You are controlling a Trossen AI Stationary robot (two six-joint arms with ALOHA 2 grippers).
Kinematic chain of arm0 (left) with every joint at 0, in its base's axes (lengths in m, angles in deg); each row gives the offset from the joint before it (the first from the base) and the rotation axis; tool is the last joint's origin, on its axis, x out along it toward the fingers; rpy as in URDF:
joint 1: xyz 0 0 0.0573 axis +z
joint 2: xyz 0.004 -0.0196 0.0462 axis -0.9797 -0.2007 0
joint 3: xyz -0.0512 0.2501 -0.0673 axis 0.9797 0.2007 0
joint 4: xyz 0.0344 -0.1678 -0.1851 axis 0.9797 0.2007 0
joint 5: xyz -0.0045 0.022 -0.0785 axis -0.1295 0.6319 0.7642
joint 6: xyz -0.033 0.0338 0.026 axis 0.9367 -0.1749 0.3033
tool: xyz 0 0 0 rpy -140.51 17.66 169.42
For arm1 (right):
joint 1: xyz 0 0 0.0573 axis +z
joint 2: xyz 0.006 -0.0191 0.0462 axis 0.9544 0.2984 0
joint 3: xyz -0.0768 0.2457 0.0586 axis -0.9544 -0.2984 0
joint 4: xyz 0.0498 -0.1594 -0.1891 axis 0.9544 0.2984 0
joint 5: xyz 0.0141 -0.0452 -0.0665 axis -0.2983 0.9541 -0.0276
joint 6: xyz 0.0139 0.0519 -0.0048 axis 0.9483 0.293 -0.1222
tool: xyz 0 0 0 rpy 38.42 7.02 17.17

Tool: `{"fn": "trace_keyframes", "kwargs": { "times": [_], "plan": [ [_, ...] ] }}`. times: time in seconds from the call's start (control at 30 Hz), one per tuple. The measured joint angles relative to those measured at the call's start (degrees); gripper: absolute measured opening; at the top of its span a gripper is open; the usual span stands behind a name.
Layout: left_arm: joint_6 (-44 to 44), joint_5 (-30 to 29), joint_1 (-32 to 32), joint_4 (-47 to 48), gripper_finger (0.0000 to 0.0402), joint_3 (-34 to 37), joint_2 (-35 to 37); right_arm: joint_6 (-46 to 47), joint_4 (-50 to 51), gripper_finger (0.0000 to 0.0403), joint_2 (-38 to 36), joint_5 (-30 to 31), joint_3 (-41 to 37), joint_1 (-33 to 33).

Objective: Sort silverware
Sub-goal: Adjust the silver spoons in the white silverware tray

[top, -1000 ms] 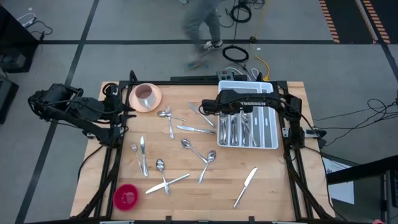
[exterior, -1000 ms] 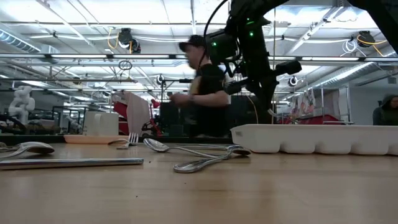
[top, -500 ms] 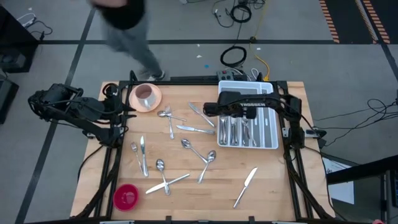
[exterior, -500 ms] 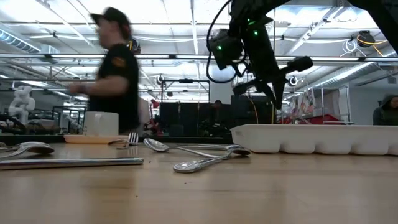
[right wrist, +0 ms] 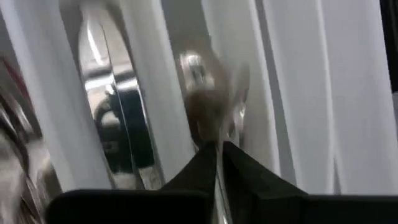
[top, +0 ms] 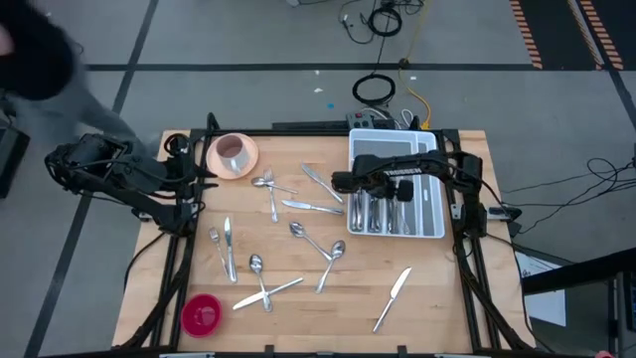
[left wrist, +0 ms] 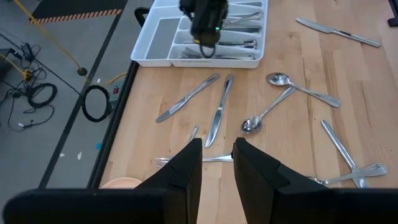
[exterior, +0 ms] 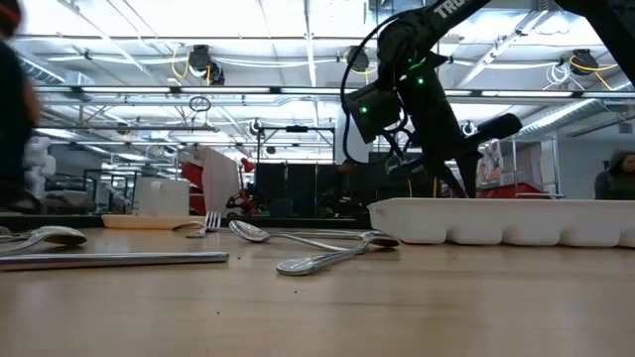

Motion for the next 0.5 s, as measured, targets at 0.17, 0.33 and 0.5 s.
{"fn": "trace_keyframes", "kwargs": {
  "times": [0.17,0.33,0.5],
  "plan": [
    [-0.02,0.0,0.0,0.0,0.0096,0.0,0.02,-3.47,0.54,0.0083,-0.21,1.27,0.02,0.02],
    [-0.02,-0.01,-0.02,0.0,0.0096,0.0,0.02,-7.35,1.35,0.0147,-0.36,4.07,0.76,0.18],
    [-0.01,-0.02,-0.02,0.02,0.0096,0.0,0.02,-16.17,4.48,0.0173,-4.27,10.91,3.56,1.33]
  ]
}}
